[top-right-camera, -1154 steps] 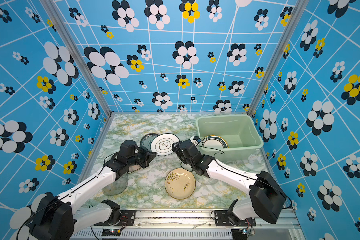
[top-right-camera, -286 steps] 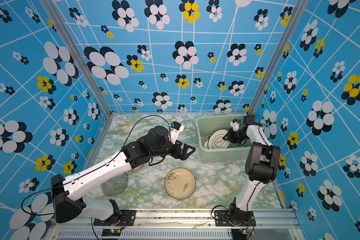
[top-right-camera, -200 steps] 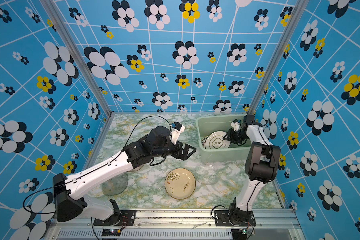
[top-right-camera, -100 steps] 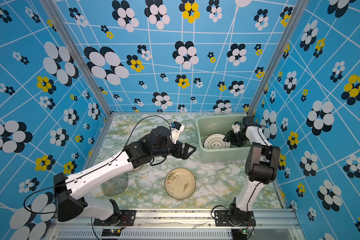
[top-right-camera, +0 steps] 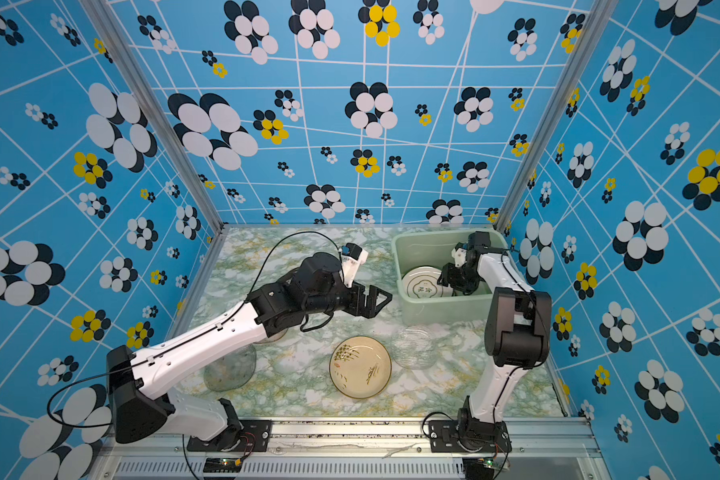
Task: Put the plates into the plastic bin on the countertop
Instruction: 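Lower the plate flat onto the stacked plates with the right gripper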
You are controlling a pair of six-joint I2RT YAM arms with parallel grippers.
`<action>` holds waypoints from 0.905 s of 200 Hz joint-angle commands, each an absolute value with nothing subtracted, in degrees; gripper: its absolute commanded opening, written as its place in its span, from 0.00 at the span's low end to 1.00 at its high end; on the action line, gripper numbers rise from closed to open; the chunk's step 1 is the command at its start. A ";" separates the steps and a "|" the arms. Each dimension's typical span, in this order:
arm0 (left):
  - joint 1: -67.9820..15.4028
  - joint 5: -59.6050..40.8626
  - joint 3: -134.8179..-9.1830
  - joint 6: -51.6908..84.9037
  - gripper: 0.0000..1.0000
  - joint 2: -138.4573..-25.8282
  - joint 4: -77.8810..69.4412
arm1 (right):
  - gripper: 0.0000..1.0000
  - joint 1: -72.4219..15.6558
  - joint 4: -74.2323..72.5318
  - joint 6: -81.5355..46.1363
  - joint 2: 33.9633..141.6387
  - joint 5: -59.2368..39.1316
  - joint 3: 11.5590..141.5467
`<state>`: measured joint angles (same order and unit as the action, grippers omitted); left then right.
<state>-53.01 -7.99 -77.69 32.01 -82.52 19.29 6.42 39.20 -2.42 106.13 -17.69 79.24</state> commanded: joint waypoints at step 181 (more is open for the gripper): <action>-42.72 -1.60 -76.13 25.29 0.99 -73.13 24.08 | 0.79 -1.17 27.33 -4.98 88.96 -7.22 65.48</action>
<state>-45.28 -3.09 -75.92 27.75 -76.79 22.59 -0.69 26.65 -5.72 88.23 -7.33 65.89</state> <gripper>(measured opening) 0.992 0.796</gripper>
